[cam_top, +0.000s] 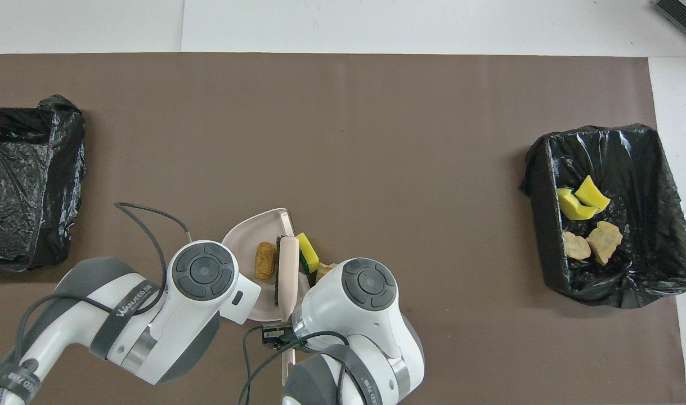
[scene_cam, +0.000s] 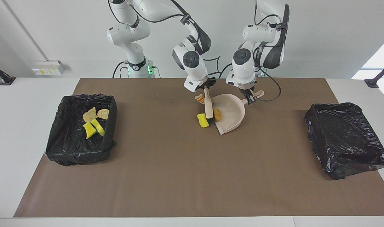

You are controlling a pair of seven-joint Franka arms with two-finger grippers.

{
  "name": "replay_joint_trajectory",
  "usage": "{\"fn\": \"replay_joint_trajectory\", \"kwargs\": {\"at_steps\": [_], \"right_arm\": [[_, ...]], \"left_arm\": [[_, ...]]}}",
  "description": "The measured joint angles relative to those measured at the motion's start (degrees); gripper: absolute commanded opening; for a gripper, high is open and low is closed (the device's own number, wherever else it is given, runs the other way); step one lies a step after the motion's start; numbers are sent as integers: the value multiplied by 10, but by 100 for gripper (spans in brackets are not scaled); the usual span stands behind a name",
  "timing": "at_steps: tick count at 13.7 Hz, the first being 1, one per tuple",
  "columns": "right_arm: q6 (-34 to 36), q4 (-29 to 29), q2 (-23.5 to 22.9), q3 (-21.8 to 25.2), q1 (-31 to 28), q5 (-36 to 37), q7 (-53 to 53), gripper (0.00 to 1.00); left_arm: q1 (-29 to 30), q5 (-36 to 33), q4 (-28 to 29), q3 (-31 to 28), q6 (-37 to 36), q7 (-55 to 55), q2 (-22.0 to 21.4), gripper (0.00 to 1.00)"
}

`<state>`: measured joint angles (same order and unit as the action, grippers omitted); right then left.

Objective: Sweep and dump trash in bin
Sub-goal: 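Push the remaining crumbs into the dustpan with the right gripper's brush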

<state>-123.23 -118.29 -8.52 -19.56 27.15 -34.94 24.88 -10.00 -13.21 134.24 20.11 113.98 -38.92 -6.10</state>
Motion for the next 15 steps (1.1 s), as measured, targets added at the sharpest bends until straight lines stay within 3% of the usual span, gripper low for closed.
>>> {"fn": "replay_joint_trajectory", "kwargs": {"at_steps": [3,6,10,15], "right_arm": [[93,25,35,5,-49,7,-17,0],[167,32,64,8,-98,92,-29,0],[198,-10,52,8,-133,194,-48,0],[173,-23,3,2,-96,195,-49,0]], "left_arm": [[0,0,0,0,1,0,0,0],[0,0,0,0,1,0,0,0],[0,0,1,0,1,0,0,0],[3,0,1,0,4,-26,0,0]]}}
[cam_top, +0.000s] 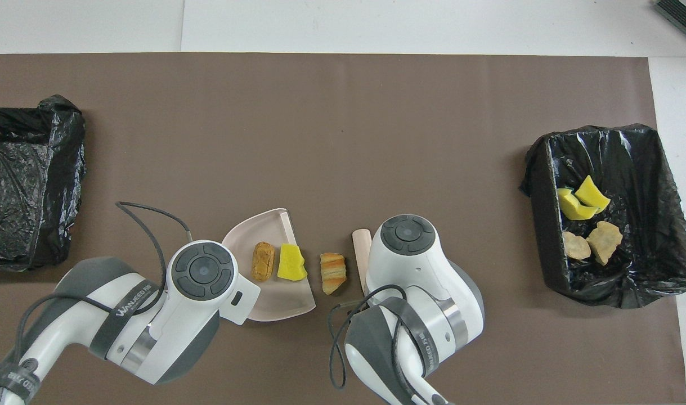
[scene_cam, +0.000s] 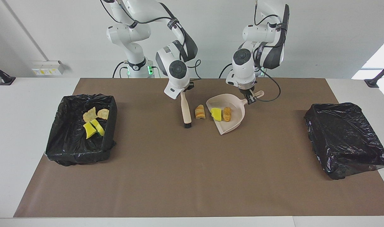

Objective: Sweep and dump trash in bin
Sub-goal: 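Push the remaining crumbs into the dustpan with the right gripper's brush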

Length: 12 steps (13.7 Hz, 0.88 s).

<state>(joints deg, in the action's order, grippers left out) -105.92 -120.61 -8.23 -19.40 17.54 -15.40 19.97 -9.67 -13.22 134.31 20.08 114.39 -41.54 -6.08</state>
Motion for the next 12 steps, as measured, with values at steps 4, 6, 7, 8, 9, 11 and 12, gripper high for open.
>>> {"fn": "replay_joint_trajectory", "kwargs": {"at_steps": [4,6,7,8,9,11,12], "right_arm": [[-75,0,-3,-2,51,-120,0,0],[-129,2,-4,-3,72,-207,-4,0],[-144,4,-4,-3,83,-230,-5,0],[-148,5,-4,-3,87,-239,-5,0],[-149,6,-4,-2,84,-240,-6,0],[-138,7,-4,2,68,-236,-19,0],[-124,10,-3,3,54,-231,-26,0]], "left_arm": [[11,0,0,-1,6,-64,1,0],[14,0,0,-2,10,-98,1,0],[17,0,0,-2,12,-106,2,0],[19,0,0,-2,13,-111,3,0],[20,0,0,-3,15,-114,4,0],[20,0,0,-4,18,-120,5,0],[21,0,0,-7,22,-128,6,0]]}}
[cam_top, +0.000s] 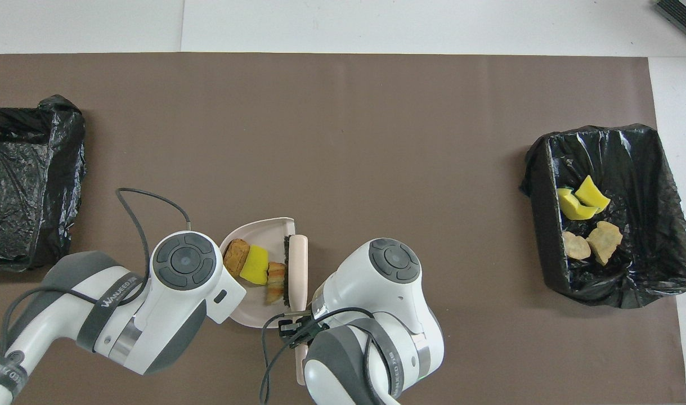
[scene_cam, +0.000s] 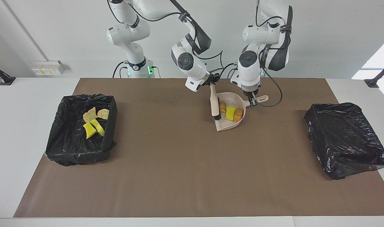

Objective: Sweep and dump trash in bin
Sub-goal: 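Push the remaining crumbs into the dustpan with the right gripper's brush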

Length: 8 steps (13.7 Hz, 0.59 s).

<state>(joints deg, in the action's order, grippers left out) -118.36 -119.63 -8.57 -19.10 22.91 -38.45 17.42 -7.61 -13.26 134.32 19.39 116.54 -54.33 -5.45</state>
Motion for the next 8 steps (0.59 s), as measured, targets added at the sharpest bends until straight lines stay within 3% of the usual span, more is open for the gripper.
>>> {"fn": "replay_joint_trajectory", "kwargs": {"at_steps": [5,8], "right_arm": [[94,36,33,3,-63,70,-4,0],[122,40,49,0,-62,131,41,0]], "left_arm": [[1,1,-5,-26,19,-52,8,0],[1,5,-28,-83,19,-125,7,0]]}}
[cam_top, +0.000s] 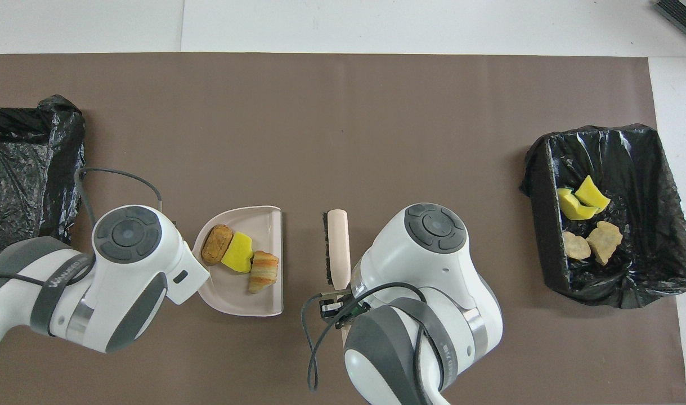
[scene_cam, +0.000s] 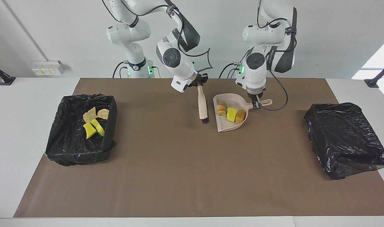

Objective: Sweep and dump trash in bin
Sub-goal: 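Carry the loaded dustpan with the left gripper and tip it into the bin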

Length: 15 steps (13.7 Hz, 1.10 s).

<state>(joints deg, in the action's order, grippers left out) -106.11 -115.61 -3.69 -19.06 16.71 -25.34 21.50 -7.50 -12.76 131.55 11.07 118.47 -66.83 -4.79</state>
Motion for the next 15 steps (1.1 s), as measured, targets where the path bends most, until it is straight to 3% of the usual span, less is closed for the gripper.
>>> {"fn": "replay_joint_trajectory", "kwargs": {"at_steps": [5,9,13,14,15], "right_arm": [[-1,-2,-1,-5,85,33,122,0],[-84,-18,-50,-7,171,75,191,0],[-121,-18,-89,-7,192,89,212,0],[-122,-18,-92,-7,193,92,216,73],[-122,-17,-93,-6,193,94,217,100]], "left_arm": [[-4,51,-86,-164,-49,-140,-16,0],[-6,55,-187,-273,-110,-176,-12,0],[-6,101,-316,-389,-147,-312,46,0],[-5,106,-342,-410,-146,-345,67,0],[-2,107,-366,-423,-143,-370,87,0]]}}
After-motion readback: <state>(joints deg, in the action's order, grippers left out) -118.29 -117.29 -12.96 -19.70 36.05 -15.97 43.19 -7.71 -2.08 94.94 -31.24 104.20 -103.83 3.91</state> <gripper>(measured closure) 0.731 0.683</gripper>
